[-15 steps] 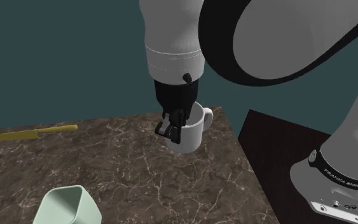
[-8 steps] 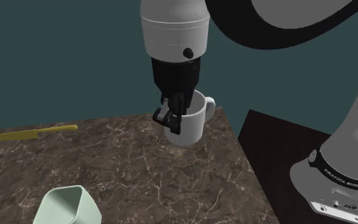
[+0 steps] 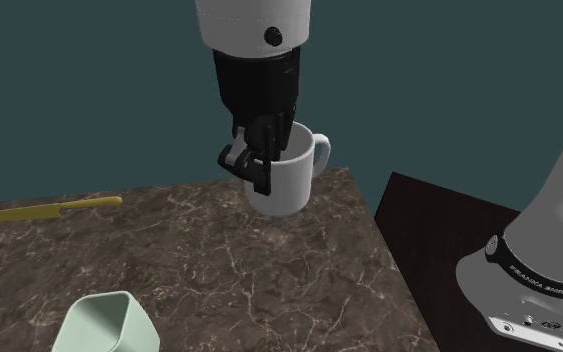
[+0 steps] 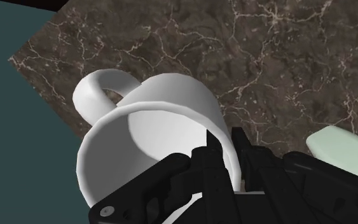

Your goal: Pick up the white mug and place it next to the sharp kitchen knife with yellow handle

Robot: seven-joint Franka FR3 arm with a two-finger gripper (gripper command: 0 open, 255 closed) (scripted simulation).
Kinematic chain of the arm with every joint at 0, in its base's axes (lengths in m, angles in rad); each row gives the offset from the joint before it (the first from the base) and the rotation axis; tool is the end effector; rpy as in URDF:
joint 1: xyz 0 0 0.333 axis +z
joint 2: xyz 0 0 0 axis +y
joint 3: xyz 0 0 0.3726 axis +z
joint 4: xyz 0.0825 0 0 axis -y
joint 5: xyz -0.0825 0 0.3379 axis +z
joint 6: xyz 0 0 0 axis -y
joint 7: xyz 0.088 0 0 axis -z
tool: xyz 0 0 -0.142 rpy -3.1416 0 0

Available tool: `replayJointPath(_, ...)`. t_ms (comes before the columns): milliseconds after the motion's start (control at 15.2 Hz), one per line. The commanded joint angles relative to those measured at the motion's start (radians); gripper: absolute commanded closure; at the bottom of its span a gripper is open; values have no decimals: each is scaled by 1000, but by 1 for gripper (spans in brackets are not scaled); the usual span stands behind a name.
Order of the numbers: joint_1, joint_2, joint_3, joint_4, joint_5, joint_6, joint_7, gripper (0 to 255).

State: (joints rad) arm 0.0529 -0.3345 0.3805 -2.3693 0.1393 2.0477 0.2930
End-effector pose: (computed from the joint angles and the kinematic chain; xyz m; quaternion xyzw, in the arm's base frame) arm 0.3433 0.1842 0.4832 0.9996 0.0281 -0.0028 0.0004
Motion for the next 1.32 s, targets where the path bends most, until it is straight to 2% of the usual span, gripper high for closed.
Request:
replayJointPath(0,-7,71,20,71,-23,-2,31,255)
replayJointPath(330,-12,281,67,284,-111,-16,126,255)
replayJointPath(660,19,498,89,530,-217,-69,219,255)
replayJointPath(990,94,725,81,829,-316,-165,285,255)
replayJointPath(1254,184,931,60,1143,-383,-282,309,255)
